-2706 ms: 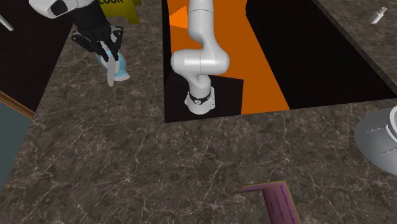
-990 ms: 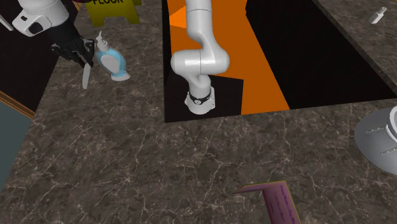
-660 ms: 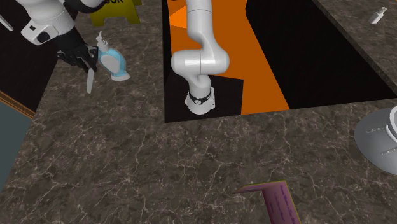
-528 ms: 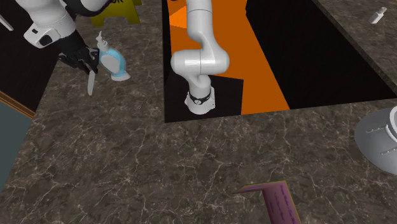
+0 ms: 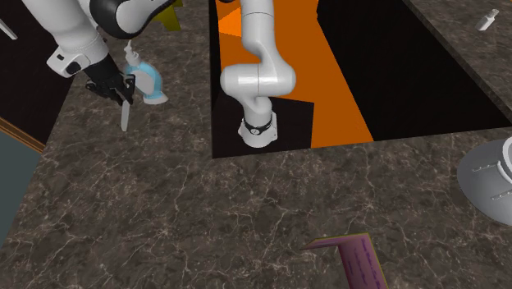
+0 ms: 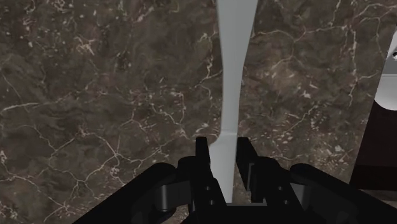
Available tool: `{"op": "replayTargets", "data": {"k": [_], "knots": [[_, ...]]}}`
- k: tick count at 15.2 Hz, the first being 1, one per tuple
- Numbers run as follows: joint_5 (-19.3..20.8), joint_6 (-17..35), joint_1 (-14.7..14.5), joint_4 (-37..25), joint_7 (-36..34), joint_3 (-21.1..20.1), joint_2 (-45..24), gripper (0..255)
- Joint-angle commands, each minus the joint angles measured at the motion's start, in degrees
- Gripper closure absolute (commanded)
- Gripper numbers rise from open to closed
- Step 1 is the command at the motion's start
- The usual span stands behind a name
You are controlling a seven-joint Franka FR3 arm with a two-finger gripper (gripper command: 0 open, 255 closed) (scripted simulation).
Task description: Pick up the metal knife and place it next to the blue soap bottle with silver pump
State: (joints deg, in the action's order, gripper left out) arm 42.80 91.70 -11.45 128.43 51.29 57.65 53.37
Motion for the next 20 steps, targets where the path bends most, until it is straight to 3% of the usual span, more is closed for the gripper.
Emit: {"op": "replayTargets", "data": {"k": [1, 20], "knots": [[0.68, 1.2, 0.11, 1.28, -0.31, 0.81, 0.23, 255], [8.64, 13.03, -0.55, 10.73, -2.78, 11.52, 0.46, 255]]}}
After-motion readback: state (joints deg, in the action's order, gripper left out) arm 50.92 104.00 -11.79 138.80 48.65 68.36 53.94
